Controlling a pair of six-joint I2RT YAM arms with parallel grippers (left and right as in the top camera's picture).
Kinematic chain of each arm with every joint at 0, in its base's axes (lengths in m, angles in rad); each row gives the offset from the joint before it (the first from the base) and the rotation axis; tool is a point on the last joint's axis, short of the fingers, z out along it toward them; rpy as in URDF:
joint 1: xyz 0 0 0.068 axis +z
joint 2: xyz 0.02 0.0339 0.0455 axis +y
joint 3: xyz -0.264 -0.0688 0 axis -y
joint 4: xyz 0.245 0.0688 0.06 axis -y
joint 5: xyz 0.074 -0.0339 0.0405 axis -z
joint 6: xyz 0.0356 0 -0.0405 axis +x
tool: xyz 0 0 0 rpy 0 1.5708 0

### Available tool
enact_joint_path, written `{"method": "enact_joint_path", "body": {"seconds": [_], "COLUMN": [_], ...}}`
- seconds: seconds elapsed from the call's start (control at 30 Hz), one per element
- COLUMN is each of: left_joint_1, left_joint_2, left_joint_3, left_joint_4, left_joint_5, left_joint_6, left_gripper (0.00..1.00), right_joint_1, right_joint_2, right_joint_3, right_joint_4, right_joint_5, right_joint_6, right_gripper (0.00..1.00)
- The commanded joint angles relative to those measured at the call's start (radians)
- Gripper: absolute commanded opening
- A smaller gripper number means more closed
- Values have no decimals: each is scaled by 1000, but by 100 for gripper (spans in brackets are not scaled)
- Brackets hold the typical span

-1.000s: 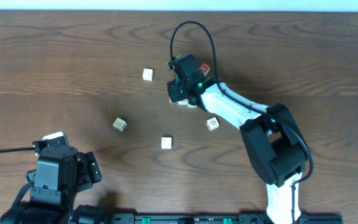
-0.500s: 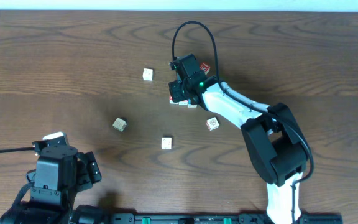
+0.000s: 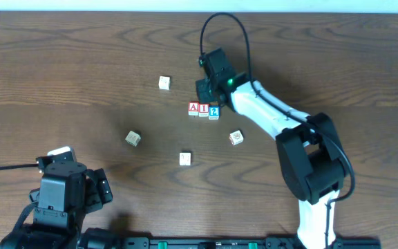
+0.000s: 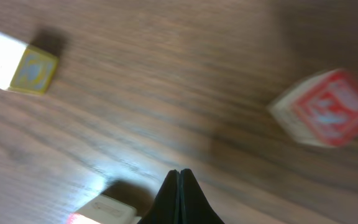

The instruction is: Spell out Ai2

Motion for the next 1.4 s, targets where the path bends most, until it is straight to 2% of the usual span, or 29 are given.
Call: {"method": "enact_joint_path", "body": {"seconds": [0.0, 0.23, 0.4, 0.67, 0.83, 1.37], "left_joint_1": [3, 3, 3, 3, 3, 3], "left_joint_2": [-3, -3, -3, -3, -3, -3], "left_joint_3": [4, 4, 4, 4, 4, 4], "left_joint_4": [1, 1, 1, 1, 1, 1], "left_joint_5": [-1, -1, -1, -1, -1, -1], "left_joint_6": [-4, -4, -4, -4, -4, -4], "left_gripper": [95, 95, 95, 95, 95, 95], "right_joint_1": [-27, -35, -8, 53, 75, 100], "right_joint_2": [7, -71, -122, -246, -260, -253], "right_joint_3": [76, 104, 76, -136, -206, -242], "right_joint_4": [-78, -317, -423, -316, -288, -284], "right_joint_5": [76, 79, 74, 39, 14, -76], "right_joint_6": [29, 146, 204, 264, 283, 289], "right_gripper": [1, 1, 1, 1, 1, 1]}}
